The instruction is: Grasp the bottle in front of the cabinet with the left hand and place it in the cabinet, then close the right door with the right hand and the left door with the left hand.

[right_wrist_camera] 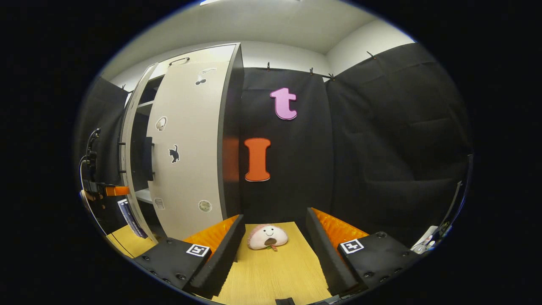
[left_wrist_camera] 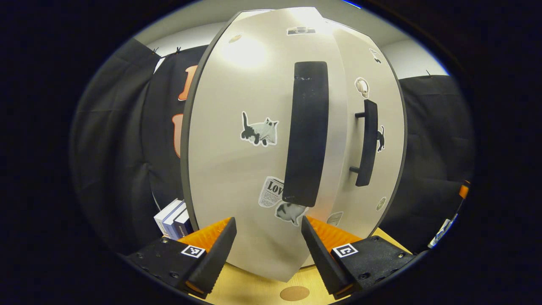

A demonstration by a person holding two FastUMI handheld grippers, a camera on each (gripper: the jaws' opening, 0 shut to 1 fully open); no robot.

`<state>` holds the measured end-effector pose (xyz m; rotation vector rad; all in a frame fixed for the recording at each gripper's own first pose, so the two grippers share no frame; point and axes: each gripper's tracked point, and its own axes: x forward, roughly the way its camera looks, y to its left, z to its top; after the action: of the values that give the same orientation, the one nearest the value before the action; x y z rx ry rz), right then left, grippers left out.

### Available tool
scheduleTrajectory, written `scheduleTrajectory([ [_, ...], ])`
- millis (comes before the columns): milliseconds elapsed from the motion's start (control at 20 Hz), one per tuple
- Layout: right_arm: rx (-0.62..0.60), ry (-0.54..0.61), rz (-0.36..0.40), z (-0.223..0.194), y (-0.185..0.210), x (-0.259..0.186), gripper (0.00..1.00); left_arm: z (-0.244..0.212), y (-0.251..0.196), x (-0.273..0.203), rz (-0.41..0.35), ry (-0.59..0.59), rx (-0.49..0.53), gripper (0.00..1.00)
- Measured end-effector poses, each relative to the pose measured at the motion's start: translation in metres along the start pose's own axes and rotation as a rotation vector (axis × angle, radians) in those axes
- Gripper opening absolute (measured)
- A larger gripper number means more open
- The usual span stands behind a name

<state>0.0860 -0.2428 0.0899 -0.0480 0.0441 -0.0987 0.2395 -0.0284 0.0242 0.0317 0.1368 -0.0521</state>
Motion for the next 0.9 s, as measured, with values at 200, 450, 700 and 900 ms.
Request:
scheduleTrajectory([
  [200, 0.004, 0.013, -0.012, -0.006, -0.012, 0.008, 0.96, -0.003, -0.004, 0.008, 0.004, 0.007, -0.013, 0.94],
  [450, 0.007, 0.024, -0.028, -0.010, -0.024, 0.016, 0.96, -0.006, -0.006, 0.013, 0.014, 0.018, -0.003, 0.94],
  [700, 0.004, 0.033, -0.038, -0.010, -0.032, 0.022, 0.96, -0.014, -0.006, 0.015, 0.035, 0.041, -0.010, 0.95],
  [900, 0.001, 0.034, -0.029, -0.007, -0.031, 0.025, 0.96, -0.008, -0.006, -0.003, 0.037, 0.041, -0.027, 0.94],
])
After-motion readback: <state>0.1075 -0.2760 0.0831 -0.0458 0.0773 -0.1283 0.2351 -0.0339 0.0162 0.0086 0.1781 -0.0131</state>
